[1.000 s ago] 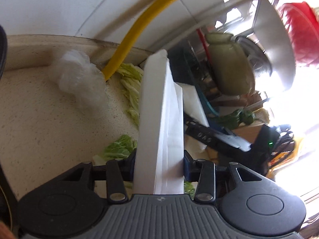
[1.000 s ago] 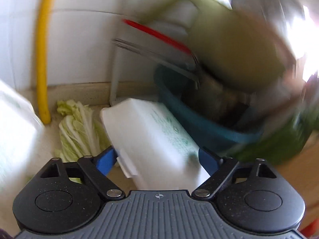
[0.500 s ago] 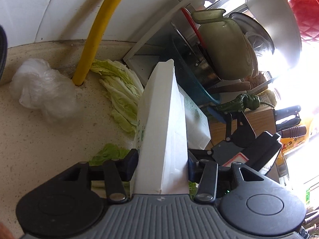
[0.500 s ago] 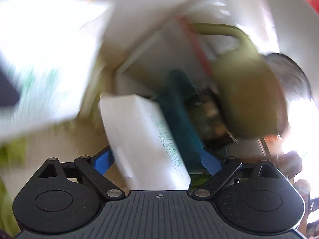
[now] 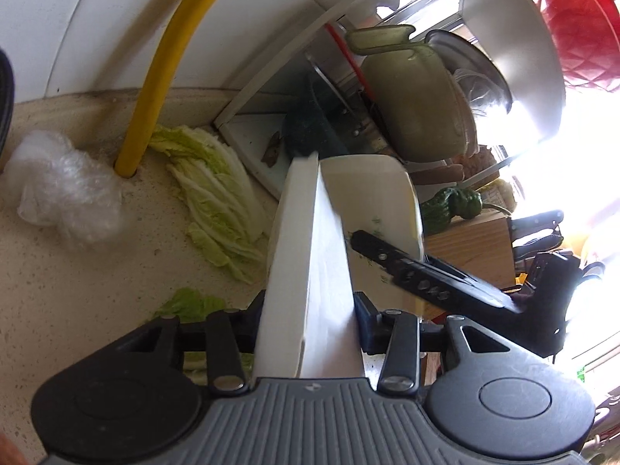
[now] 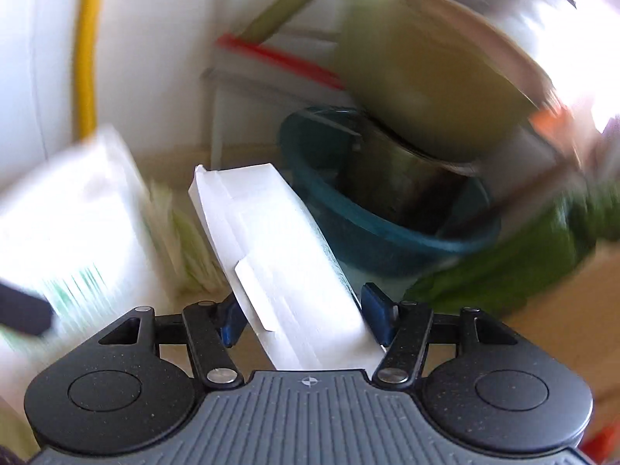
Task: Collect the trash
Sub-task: 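Lift both white foam boxes off the counter with both grippers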
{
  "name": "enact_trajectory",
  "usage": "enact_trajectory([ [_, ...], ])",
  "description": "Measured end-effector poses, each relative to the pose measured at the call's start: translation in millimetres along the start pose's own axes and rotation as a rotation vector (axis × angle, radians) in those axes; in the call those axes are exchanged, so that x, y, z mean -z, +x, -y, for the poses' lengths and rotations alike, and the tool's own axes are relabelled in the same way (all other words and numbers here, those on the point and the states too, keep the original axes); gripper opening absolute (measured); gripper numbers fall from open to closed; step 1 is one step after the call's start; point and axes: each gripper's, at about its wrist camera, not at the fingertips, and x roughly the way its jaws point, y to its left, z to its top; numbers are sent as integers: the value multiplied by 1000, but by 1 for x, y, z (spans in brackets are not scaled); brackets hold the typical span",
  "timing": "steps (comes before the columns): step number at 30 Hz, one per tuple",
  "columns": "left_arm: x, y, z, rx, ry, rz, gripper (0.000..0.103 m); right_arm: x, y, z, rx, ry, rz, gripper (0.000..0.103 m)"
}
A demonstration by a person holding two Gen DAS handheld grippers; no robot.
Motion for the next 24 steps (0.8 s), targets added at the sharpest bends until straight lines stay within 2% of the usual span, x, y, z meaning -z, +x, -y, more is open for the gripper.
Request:
enact_trajectory([
  [3, 0, 8, 2, 1, 0, -45, 41, 1, -7, 24, -82, 183, -14, 63],
  [5, 0, 16, 3, -13, -5, -89, 42, 8, -4, 35, -127, 270, -53, 58],
  [7, 2, 21, 11, -46, 59, -118, 44, 20, -2, 43, -148, 321, -84, 56],
  [9, 5, 29, 20, -114, 121, -149, 45, 33, -7, 45, -149, 353, -96, 55],
  [14, 7, 34, 31, -152, 152, -146, 43, 52, -6, 48, -197, 428, -98, 55],
  [18, 7, 30, 38, -162, 157, -125, 39, 60, 4, 60, -275, 545, -94, 55],
  [24, 12, 15, 38, -109, 100, -105, 38, 91, 1, 83, -491, 800, -83, 55],
])
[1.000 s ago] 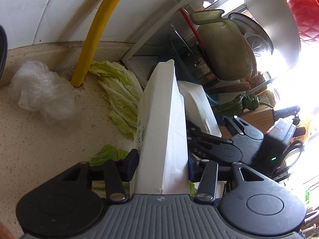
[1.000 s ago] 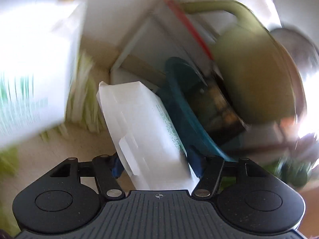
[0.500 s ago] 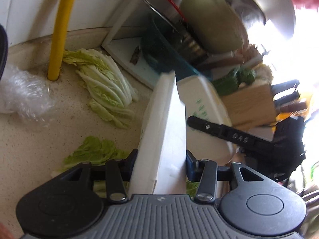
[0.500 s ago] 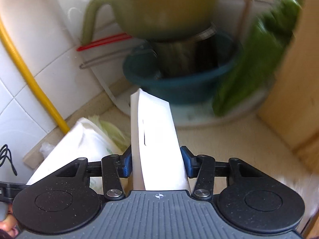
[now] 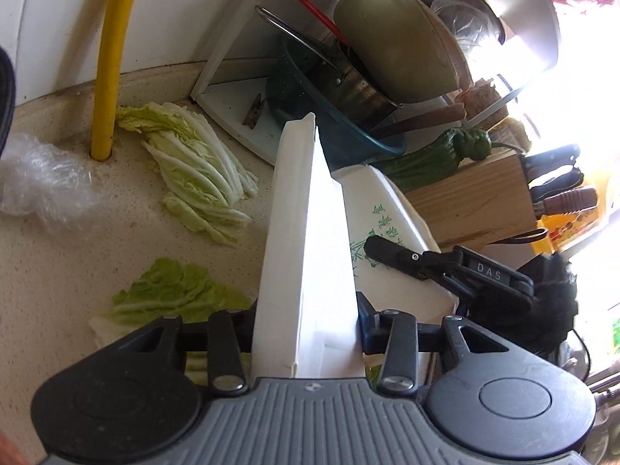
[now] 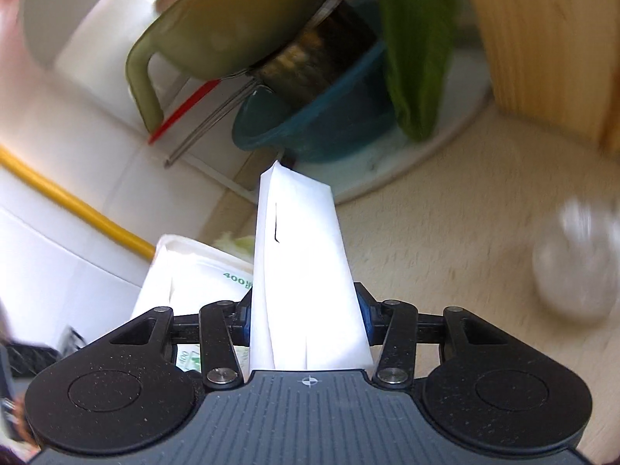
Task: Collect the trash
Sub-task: 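Lift both white foam boxes off the counter with both grippers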
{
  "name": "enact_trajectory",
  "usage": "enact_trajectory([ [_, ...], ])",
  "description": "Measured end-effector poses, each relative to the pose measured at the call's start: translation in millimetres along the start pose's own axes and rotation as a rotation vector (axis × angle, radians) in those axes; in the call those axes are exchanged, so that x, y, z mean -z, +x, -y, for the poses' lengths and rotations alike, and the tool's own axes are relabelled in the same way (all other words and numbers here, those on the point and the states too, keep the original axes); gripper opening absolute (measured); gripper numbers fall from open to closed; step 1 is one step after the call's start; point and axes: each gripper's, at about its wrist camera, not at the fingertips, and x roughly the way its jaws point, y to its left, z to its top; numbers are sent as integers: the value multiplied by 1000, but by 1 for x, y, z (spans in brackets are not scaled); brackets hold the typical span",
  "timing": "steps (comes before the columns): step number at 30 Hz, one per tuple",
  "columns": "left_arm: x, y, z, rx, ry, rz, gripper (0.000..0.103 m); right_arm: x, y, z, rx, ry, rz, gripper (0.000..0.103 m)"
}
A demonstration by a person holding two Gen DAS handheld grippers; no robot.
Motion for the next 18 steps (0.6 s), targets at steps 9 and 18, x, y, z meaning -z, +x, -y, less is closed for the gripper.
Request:
enact_trajectory([
  [9, 11, -11, 4, -18, -29, 23, 38, 26, -13, 26, -137, 154, 1, 55],
  [18, 16, -39, 21, -3, -4, 92, 38, 29, -40, 12, -240, 147, 53, 55],
])
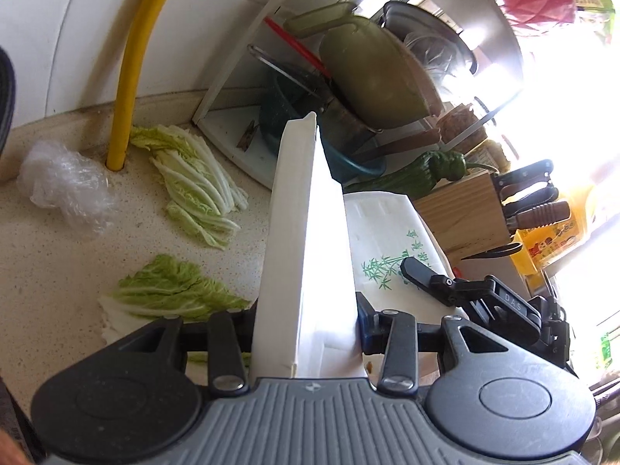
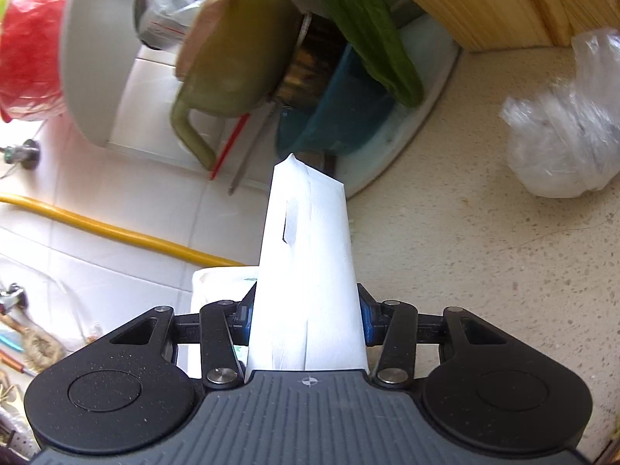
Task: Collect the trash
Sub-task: 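Lift both white foam boxes off the counter with both grippers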
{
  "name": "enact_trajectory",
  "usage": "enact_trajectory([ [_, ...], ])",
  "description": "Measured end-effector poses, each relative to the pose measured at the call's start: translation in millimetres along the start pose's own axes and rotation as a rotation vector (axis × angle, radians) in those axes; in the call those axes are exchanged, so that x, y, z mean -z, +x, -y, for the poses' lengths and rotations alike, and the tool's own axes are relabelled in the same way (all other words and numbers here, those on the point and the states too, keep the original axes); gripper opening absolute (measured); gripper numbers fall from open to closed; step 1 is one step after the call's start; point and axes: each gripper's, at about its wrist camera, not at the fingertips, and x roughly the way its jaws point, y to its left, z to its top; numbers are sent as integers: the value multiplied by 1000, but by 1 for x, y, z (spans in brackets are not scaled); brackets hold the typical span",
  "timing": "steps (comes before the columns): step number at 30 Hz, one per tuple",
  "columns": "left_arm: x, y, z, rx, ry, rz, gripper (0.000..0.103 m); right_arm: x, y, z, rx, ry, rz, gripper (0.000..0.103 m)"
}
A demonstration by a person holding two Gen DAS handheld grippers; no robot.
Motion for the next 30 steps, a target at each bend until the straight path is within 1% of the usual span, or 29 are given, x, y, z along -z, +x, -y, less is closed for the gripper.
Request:
enact_trajectory([
  [4, 3, -17, 7, -8, 19, 43, 38, 2, 0, -17, -26, -48, -6, 55],
  [7, 4, -31, 11, -33, 26, 75, 38, 2, 0, -23, -61, -57, -13, 55],
  [10, 11, -47, 18, -69, 45, 110, 38, 4, 1, -32, -98, -83, -28, 55],
  [14, 25, -69, 26, -138, 71, 167, 38, 11, 10, -49, -155, -128, -76, 55],
  [19, 43, -100, 25, -205, 76, 237, 38, 27, 30, -67, -208, -175, -158, 55],
  [24, 57, -128, 13, -237, 38, 287, 38, 48, 46, -87, -231, -212, -229, 55],
  [27, 65, -145, 9, -246, 42, 319, 38, 61, 50, -101, -248, -242, -243, 55],
  [30, 76, -161, 4, -256, 55, 344, 38, 75, 54, -108, -256, -243, -256, 55],
])
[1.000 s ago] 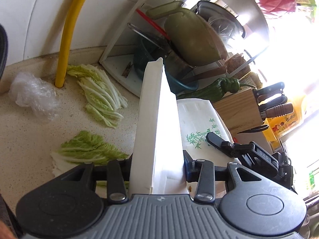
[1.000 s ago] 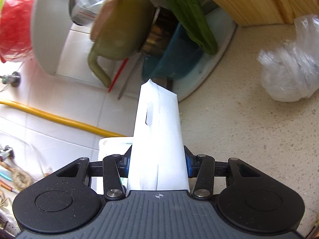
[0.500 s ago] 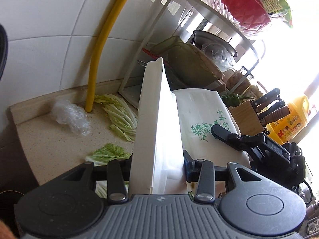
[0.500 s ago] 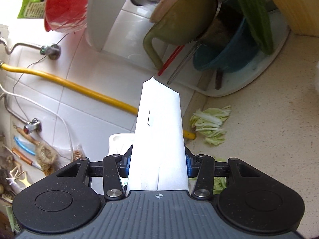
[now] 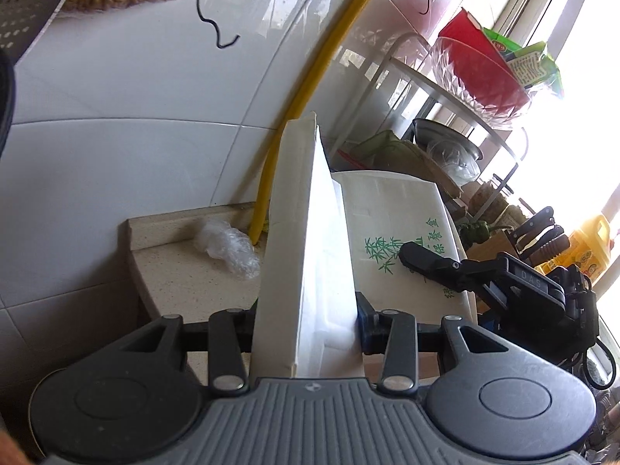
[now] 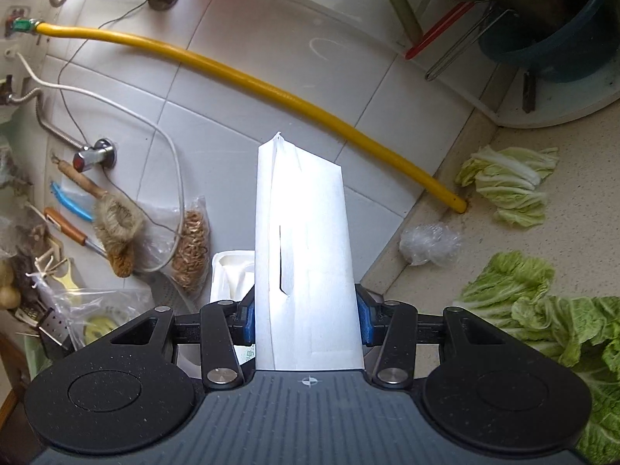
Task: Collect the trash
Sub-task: 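Lift both white foam boxes off the counter with both grippers, then carry both foam boxes down over the black trash bin with both grippers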
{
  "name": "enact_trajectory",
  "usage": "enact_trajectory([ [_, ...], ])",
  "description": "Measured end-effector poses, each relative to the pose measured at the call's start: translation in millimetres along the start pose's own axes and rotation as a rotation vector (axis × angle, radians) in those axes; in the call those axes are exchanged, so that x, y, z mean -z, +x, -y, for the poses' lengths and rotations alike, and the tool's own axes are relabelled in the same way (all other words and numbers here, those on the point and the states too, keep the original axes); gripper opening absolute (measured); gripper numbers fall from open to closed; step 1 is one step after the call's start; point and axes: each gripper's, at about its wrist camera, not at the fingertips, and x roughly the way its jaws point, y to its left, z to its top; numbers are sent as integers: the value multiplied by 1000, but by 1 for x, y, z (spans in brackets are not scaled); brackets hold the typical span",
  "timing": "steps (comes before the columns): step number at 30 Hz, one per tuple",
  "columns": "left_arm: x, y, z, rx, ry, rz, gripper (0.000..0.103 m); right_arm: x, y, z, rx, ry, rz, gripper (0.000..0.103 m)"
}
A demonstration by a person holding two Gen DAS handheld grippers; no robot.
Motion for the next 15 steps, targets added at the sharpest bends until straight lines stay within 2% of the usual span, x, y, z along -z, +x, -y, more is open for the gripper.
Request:
enact_trajectory([
  [15, 18, -75, -59, -92, -26, 55, 38, 52, 68, -44, -30, -19, -112, 55],
])
